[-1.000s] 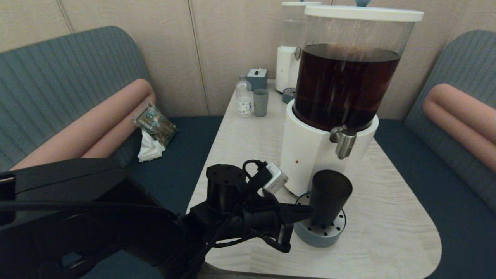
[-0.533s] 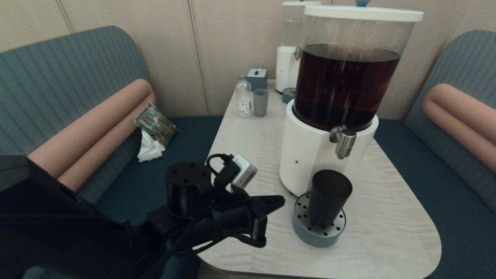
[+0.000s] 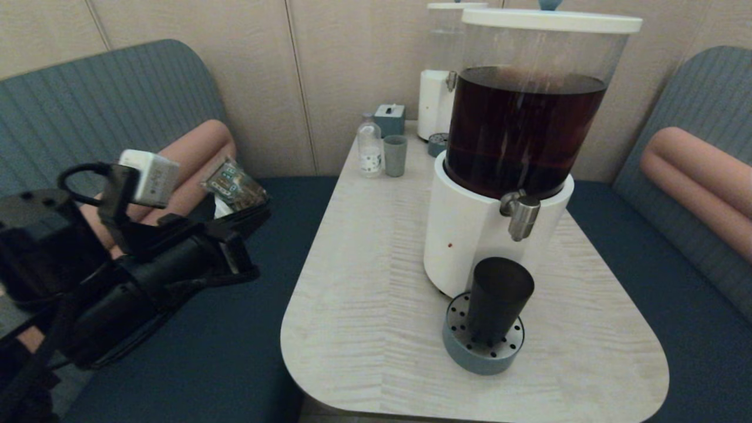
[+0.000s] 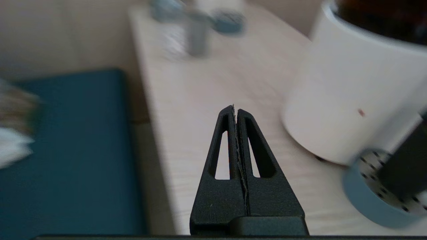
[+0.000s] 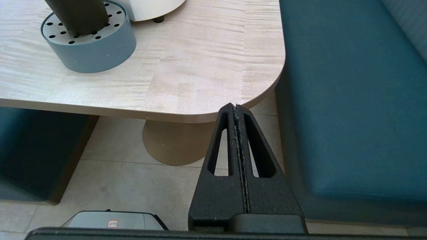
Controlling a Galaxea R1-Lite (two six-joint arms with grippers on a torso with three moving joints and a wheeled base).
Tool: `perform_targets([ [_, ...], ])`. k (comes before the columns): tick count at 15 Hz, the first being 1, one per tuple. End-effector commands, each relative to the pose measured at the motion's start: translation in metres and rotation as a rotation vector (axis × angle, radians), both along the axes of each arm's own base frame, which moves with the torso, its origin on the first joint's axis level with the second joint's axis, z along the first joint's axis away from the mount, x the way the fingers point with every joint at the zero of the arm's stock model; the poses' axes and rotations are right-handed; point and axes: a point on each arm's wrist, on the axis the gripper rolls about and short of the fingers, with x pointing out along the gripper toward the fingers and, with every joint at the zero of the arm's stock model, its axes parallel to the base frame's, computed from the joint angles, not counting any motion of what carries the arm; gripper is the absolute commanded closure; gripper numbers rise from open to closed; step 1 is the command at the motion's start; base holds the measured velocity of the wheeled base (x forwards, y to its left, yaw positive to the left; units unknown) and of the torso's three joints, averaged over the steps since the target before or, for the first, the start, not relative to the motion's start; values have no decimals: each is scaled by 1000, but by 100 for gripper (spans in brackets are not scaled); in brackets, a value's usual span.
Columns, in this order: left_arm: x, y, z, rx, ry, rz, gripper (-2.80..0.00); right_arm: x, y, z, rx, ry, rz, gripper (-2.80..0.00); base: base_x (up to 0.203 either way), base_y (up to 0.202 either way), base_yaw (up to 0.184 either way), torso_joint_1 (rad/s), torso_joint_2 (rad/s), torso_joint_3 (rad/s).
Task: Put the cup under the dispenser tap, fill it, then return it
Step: Turn on the faucet
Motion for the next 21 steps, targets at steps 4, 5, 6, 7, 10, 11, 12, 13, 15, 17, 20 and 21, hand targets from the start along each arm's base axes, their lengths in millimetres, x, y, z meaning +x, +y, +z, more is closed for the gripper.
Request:
perform_targets([
  [4,-79,44,42,-54,-223,132,0,0,0,0,1,3,0,0,0,0,0,0,0,0],
  [5,-90,49,41,-57,-244,148,0,0,0,0,0,3,0,0,0,0,0,0,0,0],
  [6,-103,52,40,-59,-265,161,0,0,0,0,0,3,0,0,0,0,0,0,0,0],
  [7,-114,54,40,-63,-289,165,0,0,0,0,1,3,0,0,0,0,0,0,0,0],
  [10,-149,61,40,-81,-387,190,0,0,0,0,1,3,0,0,0,0,0,0,0,0],
  [11,-159,62,38,-85,-411,196,0,0,0,0,0,3,0,0,0,0,0,0,0,0],
  [12,-170,63,37,-90,-434,197,0,0,0,0,0,3,0,0,0,0,0,0,0,0],
  [13,-181,64,36,-92,-453,201,0,0,0,0,0,3,0,0,0,0,0,0,0,0],
  [15,-203,66,30,-89,-470,199,0,0,0,0,0,3,1,0,0,0,0,0,0,0],
  [17,-220,67,20,-82,-470,181,0,0,0,0,0,3,0,0,0,0,0,0,0,0],
  [20,-235,67,1,-62,-475,196,0,0,0,0,0,3,1,0,0,0,0,0,0,0],
  [21,-239,66,-6,-52,-474,175,0,0,0,0,0,3,0,0,0,0,0,0,0,0],
])
